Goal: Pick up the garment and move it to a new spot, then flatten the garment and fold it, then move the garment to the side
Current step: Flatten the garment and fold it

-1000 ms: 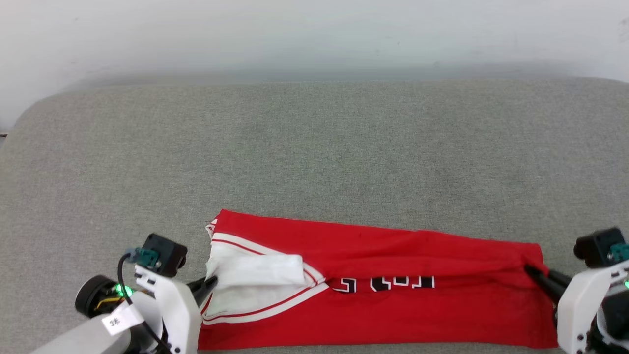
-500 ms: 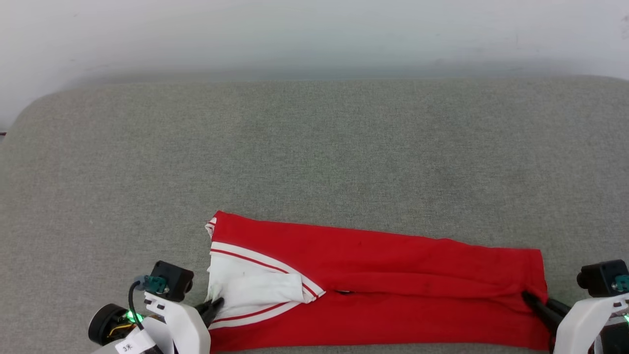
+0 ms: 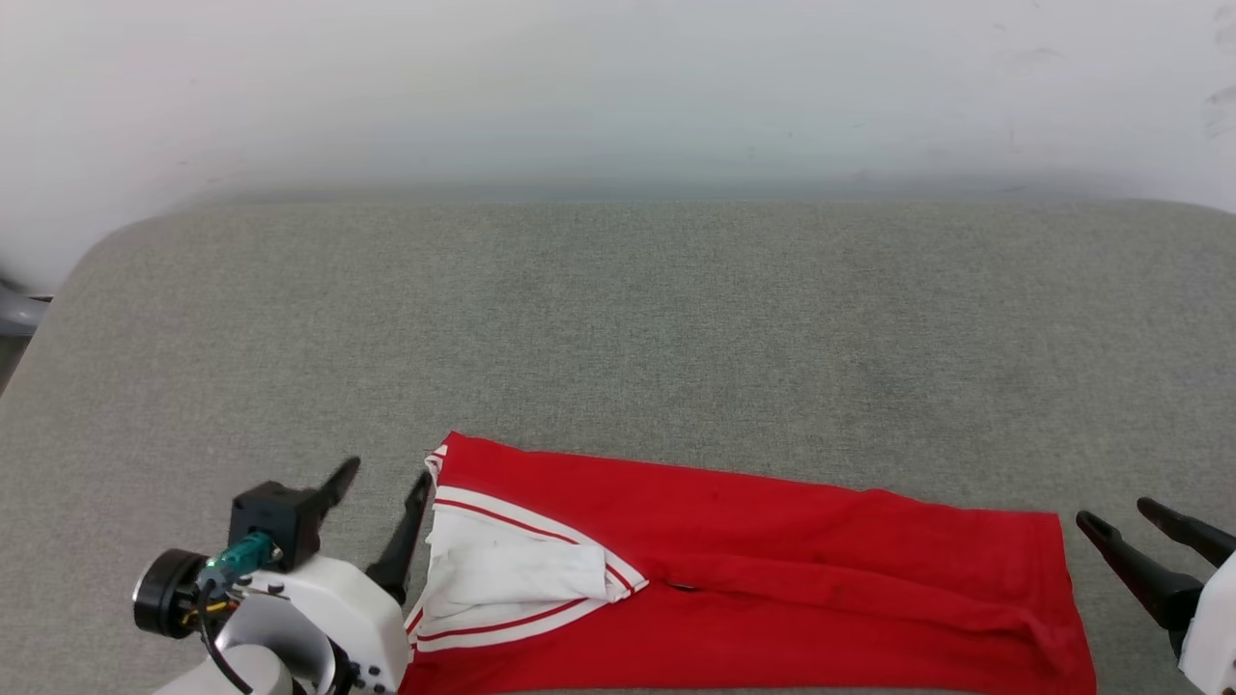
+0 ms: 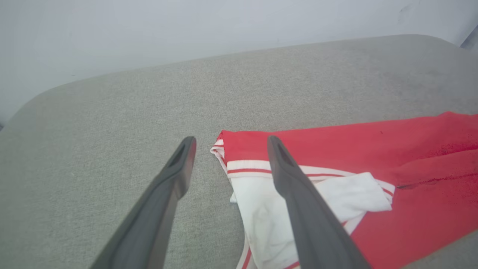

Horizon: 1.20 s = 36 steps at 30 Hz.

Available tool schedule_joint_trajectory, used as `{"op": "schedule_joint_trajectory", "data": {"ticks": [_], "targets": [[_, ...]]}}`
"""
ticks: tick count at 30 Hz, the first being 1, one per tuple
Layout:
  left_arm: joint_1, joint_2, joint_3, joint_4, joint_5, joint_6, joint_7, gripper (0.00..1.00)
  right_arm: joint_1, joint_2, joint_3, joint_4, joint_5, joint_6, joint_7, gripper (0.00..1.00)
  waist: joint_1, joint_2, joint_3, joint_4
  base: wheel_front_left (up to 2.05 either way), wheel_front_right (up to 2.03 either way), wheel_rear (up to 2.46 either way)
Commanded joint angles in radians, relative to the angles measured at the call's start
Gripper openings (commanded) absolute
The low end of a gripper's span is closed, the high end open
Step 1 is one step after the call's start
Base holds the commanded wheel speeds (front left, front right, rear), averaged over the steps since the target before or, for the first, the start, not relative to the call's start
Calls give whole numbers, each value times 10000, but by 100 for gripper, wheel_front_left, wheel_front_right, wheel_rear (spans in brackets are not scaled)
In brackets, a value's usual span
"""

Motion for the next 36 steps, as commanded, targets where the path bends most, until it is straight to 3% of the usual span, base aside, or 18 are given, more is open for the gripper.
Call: {"op": "schedule_joint_trajectory", "data": {"ticks": [1,9,16,28,36], "targets": [[99,-78,157,-44,107,137,-128,100,-28,-15,-26,-27,208,-8,158,100,0,-1,8,23,0,0,0],[457,-446,1022,-272,1243,1018,-470,100,-288,-427,-205,773,1481,-8,2325,100,0,-1,135,240,0,0,0],[1164,-1163,2498,-603,2754,1506,-485,100,-780,-11,218,1773,1520,-7,3133,100,0,-1,380,446,0,0,0],[2741,-2630,4964,-780,4953,1233,-479,100,-1293,758,1462,3152,1551,-7,2814,100,0,-1,711,794,0,0,0],[3657,-3784,6216,-954,6215,436,-480,100,-1324,1082,2315,3167,1777,9,1905,100,0,-1,683,774,0,0,0]]}}
